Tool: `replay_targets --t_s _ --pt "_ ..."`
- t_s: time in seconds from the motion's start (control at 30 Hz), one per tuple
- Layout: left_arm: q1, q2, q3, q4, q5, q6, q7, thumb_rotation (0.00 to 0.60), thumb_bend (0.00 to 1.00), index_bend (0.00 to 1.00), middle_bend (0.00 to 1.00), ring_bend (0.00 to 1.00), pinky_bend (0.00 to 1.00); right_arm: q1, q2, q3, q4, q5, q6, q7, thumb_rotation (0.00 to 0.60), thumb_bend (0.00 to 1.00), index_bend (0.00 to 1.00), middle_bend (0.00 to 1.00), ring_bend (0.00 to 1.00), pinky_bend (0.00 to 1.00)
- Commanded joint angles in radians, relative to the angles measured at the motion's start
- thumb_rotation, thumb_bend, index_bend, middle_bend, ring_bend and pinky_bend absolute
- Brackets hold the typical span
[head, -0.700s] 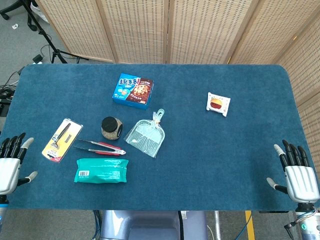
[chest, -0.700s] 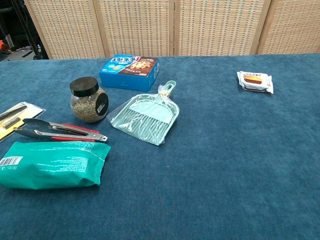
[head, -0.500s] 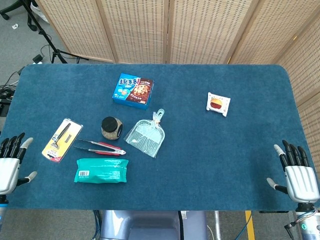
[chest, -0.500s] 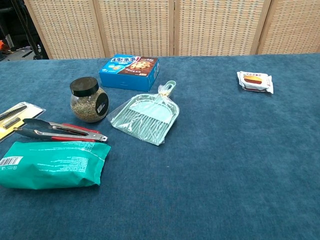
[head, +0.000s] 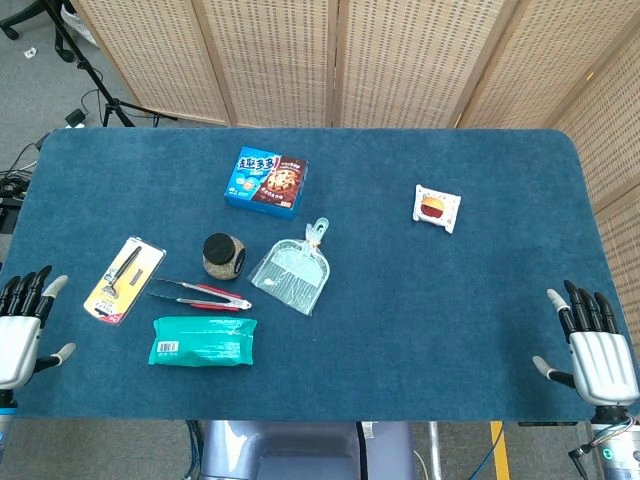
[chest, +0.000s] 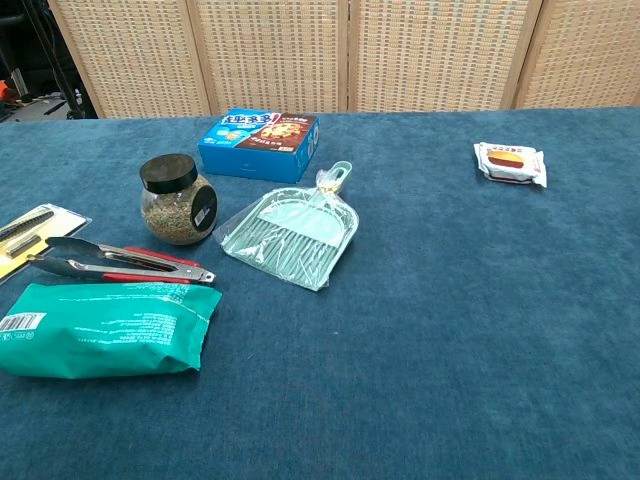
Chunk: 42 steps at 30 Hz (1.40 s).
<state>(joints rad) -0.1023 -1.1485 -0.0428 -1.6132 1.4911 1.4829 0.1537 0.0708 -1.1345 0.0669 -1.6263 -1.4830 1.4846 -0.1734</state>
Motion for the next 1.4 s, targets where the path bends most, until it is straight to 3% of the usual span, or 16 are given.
replay_targets --t_s 0.03,0.47,0.53,0.6,0.73,0.83,1.0,1.17,1.4 --pt "-0.001 0.001 0.000 0.001 0.000 -0.002 -0.002 0.600 0.04 0.00 0.00 0.00 0.00 0.002 0.000 0.002 -0.004 0.007 -0.006 -0.007 0.600 0.20 0.09 0.00 0.00 0.00" --pt "-0.010 -0.012 -0.004 0.008 0.042 0.021 -0.026 0.600 0.06 0.00 0.00 0.00 0.02 0.013 -0.001 0.006 -0.002 0.031 -0.037 -0.002 0.600 0.19 0.09 0.00 0.00 0.00" --pt "-0.014 -0.020 -0.007 0.020 0.056 0.029 -0.038 0.600 0.08 0.00 0.06 0.07 0.10 0.016 -0.001 0.006 -0.004 0.035 -0.043 -0.004 0.600 0.19 0.09 0.00 0.00 0.00" --pt "-0.027 -0.031 -0.010 0.041 0.081 0.033 -0.042 0.600 0.12 0.00 0.18 0.22 0.23 0.018 0.000 0.005 -0.006 0.036 -0.049 -0.004 0.600 0.20 0.09 0.00 0.00 0.00" --pt "-0.057 -0.029 -0.013 0.037 0.101 0.003 -0.044 0.600 0.20 0.00 0.38 0.42 0.36 0.020 0.003 0.003 -0.008 0.030 -0.050 0.001 0.600 0.20 0.09 0.00 0.00 0.00" --pt "-0.100 -0.009 -0.011 0.000 0.116 -0.061 -0.038 0.600 0.33 0.00 0.54 0.58 0.44 0.017 0.004 -0.001 -0.008 0.017 -0.041 0.010 0.600 0.20 0.09 0.00 0.00 0.00" --pt "-0.176 0.040 0.002 -0.090 0.141 -0.192 0.014 0.600 0.56 0.00 0.65 0.68 0.52 0.017 0.006 -0.005 -0.007 0.006 -0.040 0.021 0.600 0.21 0.09 0.00 0.00 0.00" --pt "-0.248 0.094 -0.020 -0.211 0.108 -0.307 0.052 0.600 0.62 0.00 0.71 0.78 0.61 0.022 0.004 -0.013 -0.009 -0.011 -0.045 0.022 0.600 0.21 0.09 0.00 0.00 0.00" --pt "-0.373 0.261 -0.037 -0.408 -0.012 -0.567 -0.081 0.600 0.62 0.00 0.74 0.86 0.72 0.024 0.000 -0.016 -0.004 -0.022 -0.041 0.025 0.600 0.21 0.09 0.00 0.00 0.00"
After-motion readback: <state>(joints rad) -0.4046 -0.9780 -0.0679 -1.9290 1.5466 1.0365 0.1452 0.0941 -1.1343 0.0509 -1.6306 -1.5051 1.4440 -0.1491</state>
